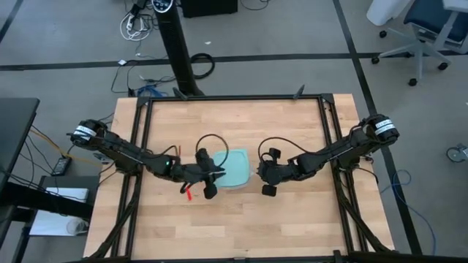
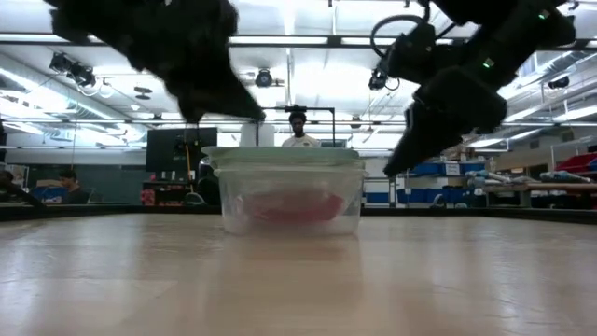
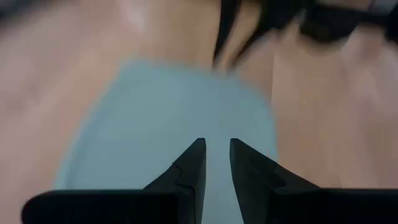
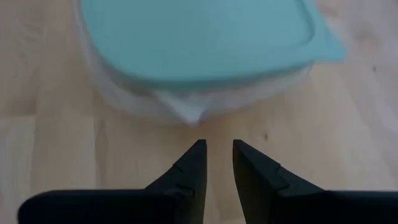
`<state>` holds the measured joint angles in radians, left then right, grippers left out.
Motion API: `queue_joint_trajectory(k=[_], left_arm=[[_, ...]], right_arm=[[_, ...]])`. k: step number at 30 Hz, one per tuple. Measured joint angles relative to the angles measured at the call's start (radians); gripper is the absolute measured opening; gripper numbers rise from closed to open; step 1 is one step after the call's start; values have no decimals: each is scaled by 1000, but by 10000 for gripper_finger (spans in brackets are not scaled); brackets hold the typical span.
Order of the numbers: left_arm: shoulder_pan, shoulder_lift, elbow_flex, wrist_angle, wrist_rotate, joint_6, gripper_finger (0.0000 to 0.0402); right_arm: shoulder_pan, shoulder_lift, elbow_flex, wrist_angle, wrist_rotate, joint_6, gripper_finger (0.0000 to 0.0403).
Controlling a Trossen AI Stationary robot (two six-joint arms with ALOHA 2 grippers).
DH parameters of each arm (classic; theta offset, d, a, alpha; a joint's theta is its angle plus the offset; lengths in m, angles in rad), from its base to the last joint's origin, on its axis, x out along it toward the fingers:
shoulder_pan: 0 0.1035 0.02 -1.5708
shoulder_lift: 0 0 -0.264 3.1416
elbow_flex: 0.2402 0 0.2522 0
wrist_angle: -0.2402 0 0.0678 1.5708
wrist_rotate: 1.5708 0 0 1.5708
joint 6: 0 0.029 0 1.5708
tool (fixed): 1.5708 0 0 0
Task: Roll bandage
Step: Close the transparent tupperware
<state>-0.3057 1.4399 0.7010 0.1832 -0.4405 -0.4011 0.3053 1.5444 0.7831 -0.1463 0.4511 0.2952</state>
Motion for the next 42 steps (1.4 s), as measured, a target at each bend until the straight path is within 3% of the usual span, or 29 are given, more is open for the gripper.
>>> queue_joint_trajectory(k=[2, 5, 8, 17, 22, 33, 42], left_arm=[[-40, -1, -28, 174, -69, 96, 76], [-81, -1, -85, 426, -81, 244, 76], [-95, -1, -141, 572, -98, 340, 76], [-87, -2, -372, 769, -258, 146, 76], [-51, -2, -429, 763, -274, 13, 76], [20, -3, -430, 518, -214, -225, 76], [33, -3, -419, 517, -158, -216, 76]], right_arm=[[15, -3, -14, 3, 2, 23, 74], [27, -7, -29, 8, 0, 47, 74], [34, -12, -40, -10, 0, 63, 74], [14, -20, -42, -40, 0, 96, 74], [-6, -20, -42, 65, -17, 48, 74], [-52, -9, -42, 157, -70, -12, 74], [-54, 43, -19, 231, -116, -45, 74]])
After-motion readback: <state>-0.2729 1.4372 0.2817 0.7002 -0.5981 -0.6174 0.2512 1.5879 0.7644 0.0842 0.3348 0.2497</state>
